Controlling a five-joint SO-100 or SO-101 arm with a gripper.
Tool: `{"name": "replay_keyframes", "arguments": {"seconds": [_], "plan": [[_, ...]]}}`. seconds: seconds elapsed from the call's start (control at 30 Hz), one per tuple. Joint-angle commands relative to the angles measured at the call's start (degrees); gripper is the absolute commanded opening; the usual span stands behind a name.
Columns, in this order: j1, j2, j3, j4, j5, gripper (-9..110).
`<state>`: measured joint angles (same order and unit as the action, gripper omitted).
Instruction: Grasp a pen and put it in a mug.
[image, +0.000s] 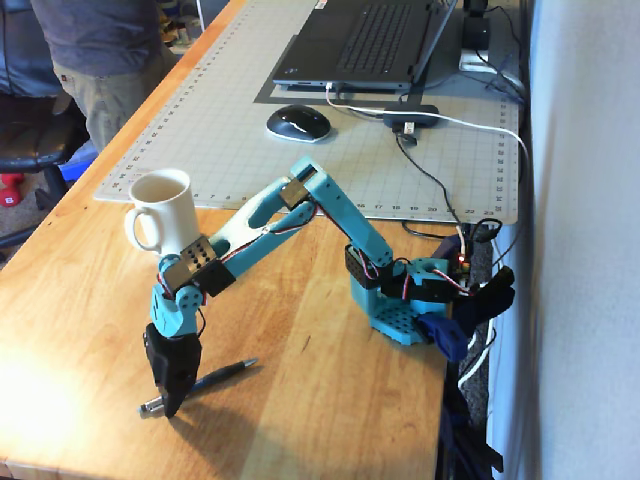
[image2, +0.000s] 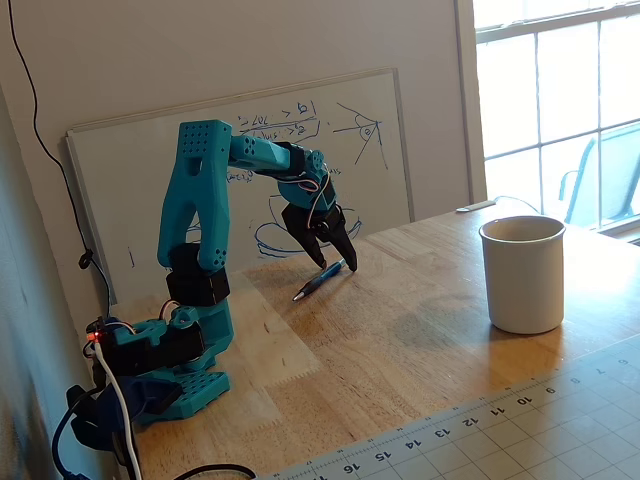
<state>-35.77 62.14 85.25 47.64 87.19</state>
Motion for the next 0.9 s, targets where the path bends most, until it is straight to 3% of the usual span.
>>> {"name": "replay_keyframes", "arguments": {"seconds": [0.0,0.17,0.5,0.87], "plan": [[-0.2,0.9,-3.8,-0.5,-0.3,24],[-0.1,0.7,-3.4,-0.5,-0.3,21],[0.1,0.7,-2.9,-0.4,-0.2,3],[0.1,0.7,-2.9,-0.4,0.0,1]]}}
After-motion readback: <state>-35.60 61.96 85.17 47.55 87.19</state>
